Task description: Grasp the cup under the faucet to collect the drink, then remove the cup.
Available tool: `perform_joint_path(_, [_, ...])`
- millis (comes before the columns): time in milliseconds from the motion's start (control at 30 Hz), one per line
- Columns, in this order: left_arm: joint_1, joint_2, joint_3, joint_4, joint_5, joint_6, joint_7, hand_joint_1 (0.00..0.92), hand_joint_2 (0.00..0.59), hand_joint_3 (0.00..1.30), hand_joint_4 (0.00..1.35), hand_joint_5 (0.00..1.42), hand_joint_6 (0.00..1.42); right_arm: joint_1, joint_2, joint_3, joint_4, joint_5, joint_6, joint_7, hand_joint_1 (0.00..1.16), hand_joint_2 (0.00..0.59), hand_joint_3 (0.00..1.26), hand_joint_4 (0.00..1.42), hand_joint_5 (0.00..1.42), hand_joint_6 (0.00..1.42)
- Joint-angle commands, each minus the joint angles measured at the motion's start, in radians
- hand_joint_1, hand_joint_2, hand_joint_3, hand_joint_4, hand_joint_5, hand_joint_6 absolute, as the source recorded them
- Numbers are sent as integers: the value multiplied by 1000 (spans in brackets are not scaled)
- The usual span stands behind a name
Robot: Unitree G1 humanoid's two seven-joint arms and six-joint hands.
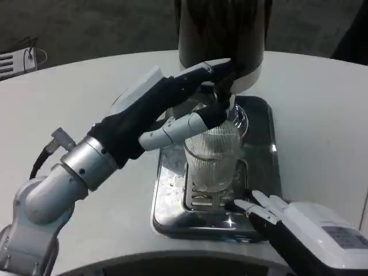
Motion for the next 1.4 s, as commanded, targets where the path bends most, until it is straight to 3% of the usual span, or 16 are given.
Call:
perform_joint_path(33, [-5,39,-39,-28,44,-11,-55,0,66,214,187,304,343,32,17,-22,-15,31,-34,-14,523,454,133,0,0,0])
perform_joint_path(433, [0,98,-79,-63,101,-63,-70,0,66,214,188,305,350,41,51,-60,-15,68,-13,13,523,454,133,0,0,0])
perform_joint_path(733, [-21,125,-96,-32,152,-107,-68,0,67,221,188,305,350,14,50,-51,-15,84,88,30,523,454,133,0,0,0])
perform_joint_path(967, [-43,140,-114,5,189,-139,-66,0,67,223,185,304,348,-14,33,-31,-14,117,223,39,523,454,133,0,0,0])
perform_joint_path(1100, [-63,147,-122,39,208,-155,-63,0,67,223,185,302,345,-31,43,-49,16,210,316,-7,545,418,82,0,14,0])
perform_joint_path(1167, [-70,150,-125,52,214,-163,-61,0,67,220,185,301,345,-42,46,-72,46,278,348,-59,583,365,31,0,27,0])
perform_joint_path(1333, [-81,155,-133,76,230,-182,-56,0,67,214,175,290,343,-52,27,-102,107,410,384,-176,664,305,0,0,39,16])
perform_joint_path(1400, [-88,153,-133,92,233,-189,-54,0,67,214,175,290,343,-59,26,-108,149,463,369,-248,682,293,0,0,39,18])
